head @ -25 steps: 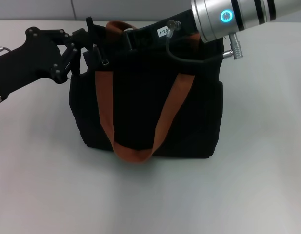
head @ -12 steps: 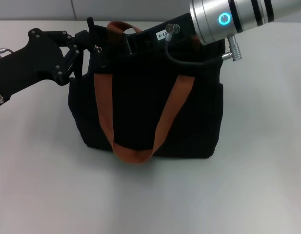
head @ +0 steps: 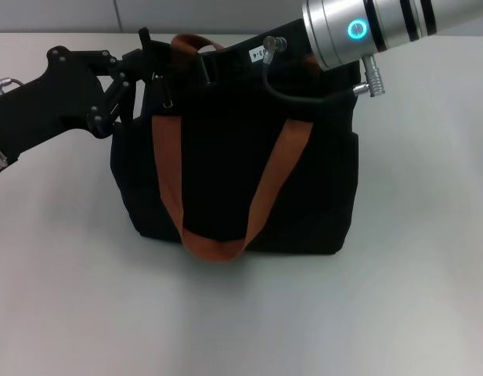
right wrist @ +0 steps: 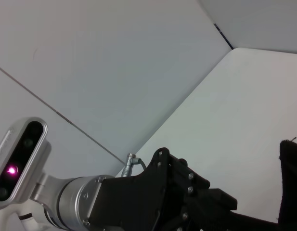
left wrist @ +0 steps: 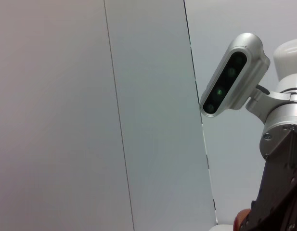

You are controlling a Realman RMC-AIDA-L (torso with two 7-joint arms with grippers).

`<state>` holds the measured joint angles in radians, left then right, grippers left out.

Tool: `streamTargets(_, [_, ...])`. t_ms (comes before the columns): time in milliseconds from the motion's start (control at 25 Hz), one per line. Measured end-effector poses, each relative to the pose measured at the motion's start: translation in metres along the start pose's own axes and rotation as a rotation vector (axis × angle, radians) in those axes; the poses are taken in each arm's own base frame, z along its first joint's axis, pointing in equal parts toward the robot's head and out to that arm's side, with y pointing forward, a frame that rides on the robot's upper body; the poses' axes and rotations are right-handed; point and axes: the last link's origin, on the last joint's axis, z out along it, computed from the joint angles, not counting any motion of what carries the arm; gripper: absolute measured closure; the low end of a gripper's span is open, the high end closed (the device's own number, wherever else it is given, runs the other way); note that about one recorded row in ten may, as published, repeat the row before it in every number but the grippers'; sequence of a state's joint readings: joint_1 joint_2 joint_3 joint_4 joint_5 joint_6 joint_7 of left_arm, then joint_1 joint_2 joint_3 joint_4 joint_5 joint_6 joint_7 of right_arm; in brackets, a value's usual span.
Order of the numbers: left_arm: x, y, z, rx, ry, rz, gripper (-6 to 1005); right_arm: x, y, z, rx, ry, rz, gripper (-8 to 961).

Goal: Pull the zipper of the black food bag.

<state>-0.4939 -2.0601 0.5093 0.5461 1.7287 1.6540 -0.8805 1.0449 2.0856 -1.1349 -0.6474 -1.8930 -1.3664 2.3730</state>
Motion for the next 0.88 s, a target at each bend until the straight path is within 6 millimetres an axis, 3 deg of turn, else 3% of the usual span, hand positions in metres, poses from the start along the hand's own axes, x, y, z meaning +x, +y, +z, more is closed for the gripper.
streamTargets(160, [0.0003, 0.0005, 0.0000, -0.003, 0.002, 0.000, 904, 0.0010, -0.0008, 0.0037, 0.017, 0.011, -0.008, 728])
streamTargets(880, [-0.0001, 0.0022, 0.0003, -0.010, 0.003, -0.003, 894, 0.0003, -0.0021, 0.0089, 0.051, 0.017, -0.044, 955])
